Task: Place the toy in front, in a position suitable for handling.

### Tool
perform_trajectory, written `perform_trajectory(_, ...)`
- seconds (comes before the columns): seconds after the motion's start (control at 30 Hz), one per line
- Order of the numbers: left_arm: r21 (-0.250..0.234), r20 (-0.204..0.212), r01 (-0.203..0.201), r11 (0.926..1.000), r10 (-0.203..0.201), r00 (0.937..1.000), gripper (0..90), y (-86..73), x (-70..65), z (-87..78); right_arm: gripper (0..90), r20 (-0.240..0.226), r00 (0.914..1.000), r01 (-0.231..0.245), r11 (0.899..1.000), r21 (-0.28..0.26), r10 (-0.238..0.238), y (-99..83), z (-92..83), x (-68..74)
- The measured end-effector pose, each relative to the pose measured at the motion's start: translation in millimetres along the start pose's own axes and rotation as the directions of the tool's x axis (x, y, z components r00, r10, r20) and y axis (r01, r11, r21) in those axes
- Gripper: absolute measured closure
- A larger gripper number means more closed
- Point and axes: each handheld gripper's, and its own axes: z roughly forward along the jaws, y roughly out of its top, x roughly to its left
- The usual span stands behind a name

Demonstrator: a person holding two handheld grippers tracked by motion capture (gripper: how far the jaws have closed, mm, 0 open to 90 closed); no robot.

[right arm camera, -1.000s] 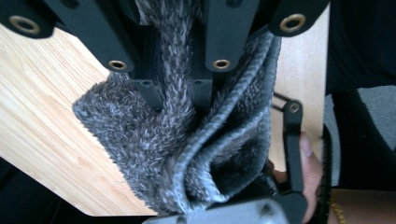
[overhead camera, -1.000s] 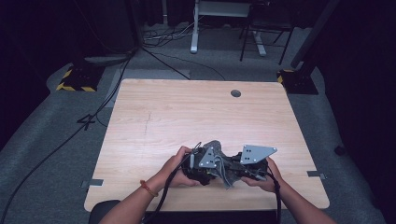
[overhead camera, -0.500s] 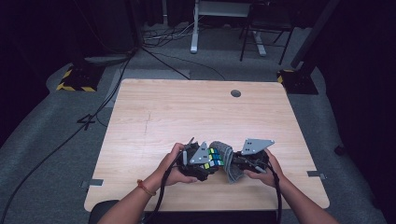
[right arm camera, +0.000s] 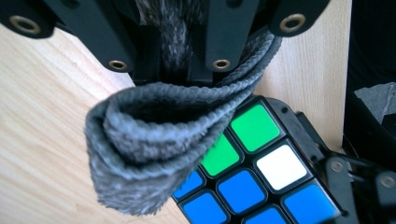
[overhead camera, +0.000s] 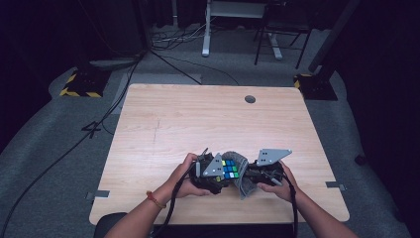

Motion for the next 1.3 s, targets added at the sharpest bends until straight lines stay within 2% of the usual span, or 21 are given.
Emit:
perform_trajectory(0.23,0.032,-0.003,-0.018,0.9993,0.018,0.9998,32.7,-0.9,-2.0,3.3,79.7,0.007,0.9998,0.021,1.000,-0.012,-0.021,3.1,-3.1,4.5)
perform_trajectory(0.43,0.045,0.004,-0.004,0.9990,0.003,1.0000,32.4,-2.5,0.2,5.3,79.7,0.020,0.9996,0.023,1.000,-0.020,-0.022,4.4,-5.9,5.4)
perform_trajectory(0.53,0.033,0.022,0.035,0.9989,-0.035,0.9991,32.2,-4.3,2.9,5.2,79.7,0.017,0.9997,0.016,1.000,-0.027,-0.015,4.4,-6.4,5.0)
perform_trajectory(0.6,0.007,0.051,0.074,0.9972,-0.074,0.9960,32.4,-6.0,6.4,3.5,79.7,0.017,0.9998,0.012,0.999,-0.040,-0.011,4.4,-7.4,5.2)
perform_trajectory(0.7,-0.008,0.068,0.106,0.9944,-0.105,0.9921,32.7,-7.3,8.9,2.5,79.7,0.019,0.9998,0.013,0.998,-0.057,-0.011,5.7,-9.7,6.0)
perform_trajectory(0.83,0.017,0.058,0.094,0.9954,-0.095,0.9938,32.7,-7.0,8.9,5.1,79.8,0.020,0.9998,0.009,0.998,-0.067,-0.007,5.9,-10.7,6.8)
perform_trajectory(0.93,0.061,0.026,0.066,0.9959,-0.068,0.9973,32.5,-5.9,6.6,9.3,79.8,0.016,0.9998,0.009,0.997,-0.082,-0.008,7.0,-12.0,8.0)
perform_trajectory(1.0,0.087,0.001,0.033,0.9957,-0.033,0.9995,32.8,-4.8,3.0,12.8,79.9,-0.001,1.0000,0.006,0.995,-0.099,-0.006,8.9,-13.5,10.0)
perform_trajectory(1.07,0.095,0.004,0.020,0.9952,-0.021,0.9998,32.8,-2.9,1.0,14.2,79.9,0.003,0.9997,0.025,0.995,-0.097,-0.025,10.9,-12.3,14.5)
perform_trajectory(1.13,0.087,-0.006,0.021,0.9959,-0.021,0.9998,33.0,-3.2,1.5,13.9,79.9,0.005,0.9996,0.027,0.995,-0.099,-0.026,12.1,-11.3,16.2)
perform_trajectory(1.23,0.056,-0.018,0.028,0.9980,-0.027,0.9995,33.3,-2.9,4.1,7.7,80.0,0.051,0.9982,0.036,0.995,-0.092,-0.032,12.5,-13.4,13.7)
perform_trajectory(1.3,0.034,-0.018,0.036,0.9988,-0.035,0.9992,33.3,-2.9,5.0,4.7,80.0,0.068,0.9975,0.024,0.997,-0.076,-0.019,9.3,-12.8,8.7)
